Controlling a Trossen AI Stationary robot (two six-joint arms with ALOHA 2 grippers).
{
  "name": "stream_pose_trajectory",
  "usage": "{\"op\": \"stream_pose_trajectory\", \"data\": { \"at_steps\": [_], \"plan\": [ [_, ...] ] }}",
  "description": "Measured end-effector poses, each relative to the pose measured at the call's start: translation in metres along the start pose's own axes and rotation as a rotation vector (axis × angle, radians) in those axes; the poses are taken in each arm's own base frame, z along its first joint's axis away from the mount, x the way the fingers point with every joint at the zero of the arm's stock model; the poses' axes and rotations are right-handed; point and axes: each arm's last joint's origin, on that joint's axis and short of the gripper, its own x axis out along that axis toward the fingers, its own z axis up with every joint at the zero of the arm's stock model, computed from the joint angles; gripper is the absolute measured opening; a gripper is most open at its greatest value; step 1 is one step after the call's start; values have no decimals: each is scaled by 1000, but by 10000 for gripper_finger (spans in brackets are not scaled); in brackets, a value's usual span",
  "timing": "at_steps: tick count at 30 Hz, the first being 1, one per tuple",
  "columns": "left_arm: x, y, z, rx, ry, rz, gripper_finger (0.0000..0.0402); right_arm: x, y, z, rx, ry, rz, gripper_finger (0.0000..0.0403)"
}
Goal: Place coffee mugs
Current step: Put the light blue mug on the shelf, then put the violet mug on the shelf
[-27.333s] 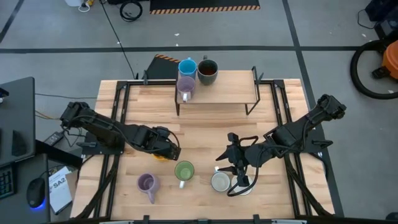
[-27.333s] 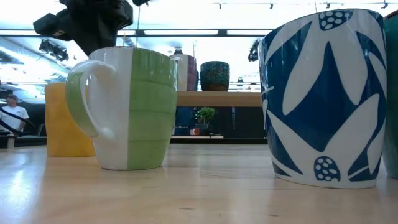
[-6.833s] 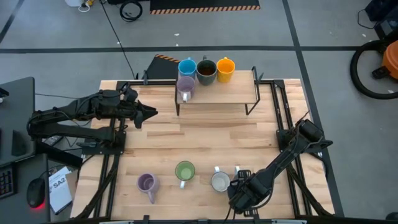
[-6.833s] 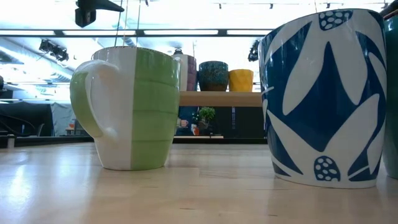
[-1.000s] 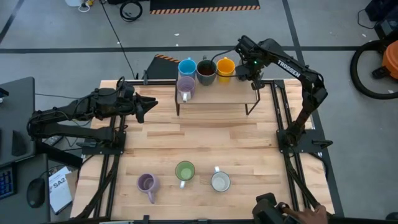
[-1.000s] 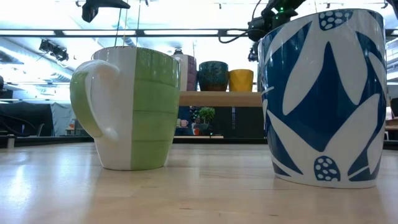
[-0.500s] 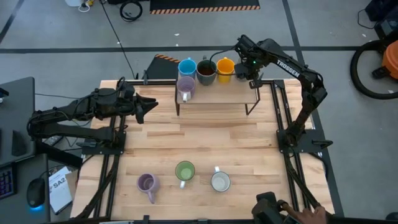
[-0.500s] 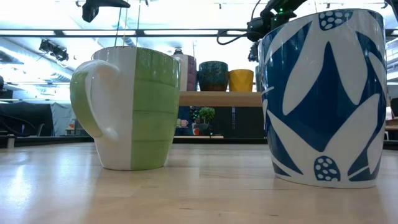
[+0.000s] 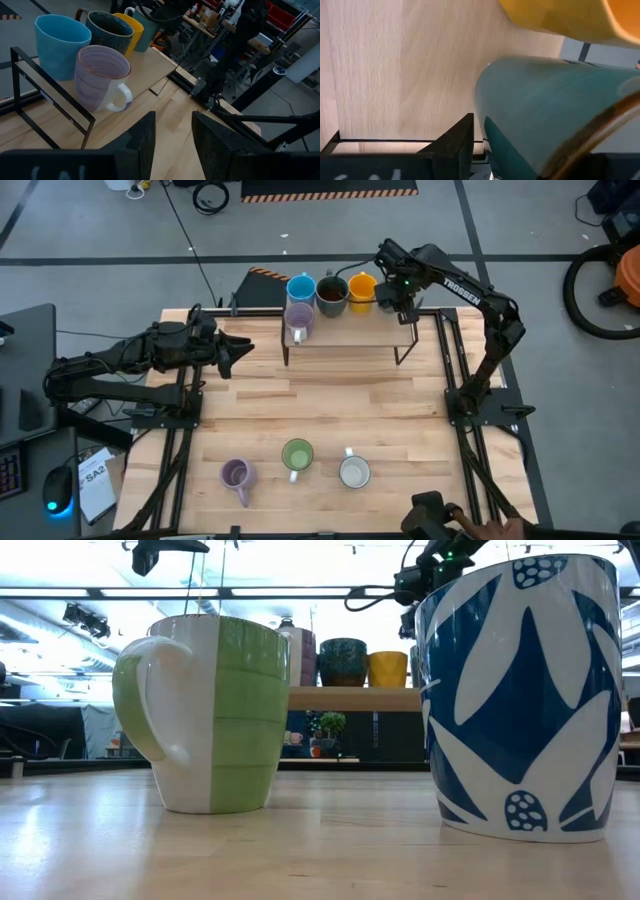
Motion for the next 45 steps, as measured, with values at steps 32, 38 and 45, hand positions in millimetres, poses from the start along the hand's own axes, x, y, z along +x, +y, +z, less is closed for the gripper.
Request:
{"op": "stream_pose_trajectory", "data": {
  "at_steps": [32,38,45],
  "plan": [
    [-1,-7,3,-110,33,-162,132,-63,33,-2,80,-37,-275,137],
    [-1,-8,3,-135,56,-193,132,-74,42,-1,98,-98,-295,137],
    [-1,-8,3,-145,55,-195,132,-84,52,2,105,-143,-305,137]
  ]
}}
